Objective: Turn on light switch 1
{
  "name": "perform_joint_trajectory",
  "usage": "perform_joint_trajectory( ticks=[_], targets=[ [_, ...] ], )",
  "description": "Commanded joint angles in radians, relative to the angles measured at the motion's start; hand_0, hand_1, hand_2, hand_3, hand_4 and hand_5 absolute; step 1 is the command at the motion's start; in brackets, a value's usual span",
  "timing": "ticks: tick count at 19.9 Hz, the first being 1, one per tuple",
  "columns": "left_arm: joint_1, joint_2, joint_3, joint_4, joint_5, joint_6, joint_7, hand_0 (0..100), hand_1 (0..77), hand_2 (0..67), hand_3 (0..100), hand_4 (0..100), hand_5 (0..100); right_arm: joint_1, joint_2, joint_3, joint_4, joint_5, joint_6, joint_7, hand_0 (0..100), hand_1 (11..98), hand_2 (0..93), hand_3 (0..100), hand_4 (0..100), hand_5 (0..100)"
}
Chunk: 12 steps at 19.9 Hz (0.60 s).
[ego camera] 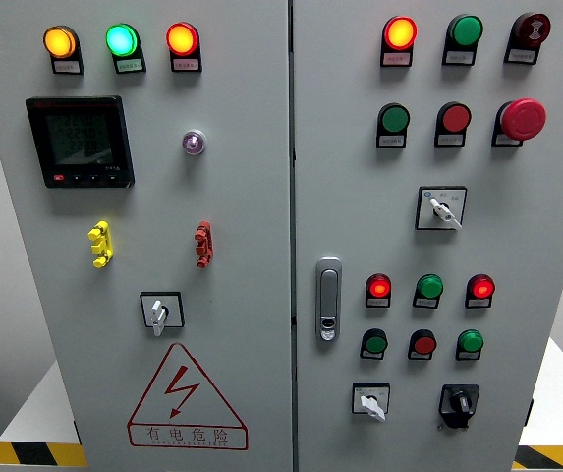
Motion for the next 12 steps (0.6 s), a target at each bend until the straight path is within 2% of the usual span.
perform_joint_trajectory(
  ticks=[1, 5, 6, 8, 12],
  targets=[
    [0.007, -0.005, 0.010, -0.189, -0.006, 0.000, 0.054, 0, 23.7, 12.8, 14, 33, 20, 0.000, 0.0000, 0.000, 0.000, 0.000, 0.000, 0.000, 0, 22.3, 0.0, 11, 23, 15],
    [0.007, -0.003, 0.027, -0.379, -0.018, -0.001, 0.123, 0, 24.1, 13.7, 14, 37, 23, 0.000, 0.0000, 0.000, 0.000, 0.000, 0.000, 0.000, 0, 22.4, 0.0, 11, 23, 15],
    [0.007, -0.002, 0.035, -0.412, -0.029, -0.001, 0.129, 0, 24.7, 13.7, 21, 39, 25, 0.000, 0.0000, 0.000, 0.000, 0.002, 0.000, 0.000, 0, 22.4, 0.0, 11, 23, 15],
    [0.007, -0.002, 0.055, -0.476, -0.056, -0.001, 0.143, 0, 26.8, 14.1, 24, 45, 29, 0.000, 0.0000, 0.000, 0.000, 0.000, 0.000, 0.000, 0, 22.4, 0.0, 11, 23, 15],
    [0.004, 0.001, 0.076, -0.564, -0.091, -0.001, 0.158, 0, 31.3, 16.0, 39, 61, 36, 0.000, 0.0000, 0.000, 0.000, 0.000, 0.000, 0.000, 0, 22.3, 0.0, 11, 23, 15]
  ],
)
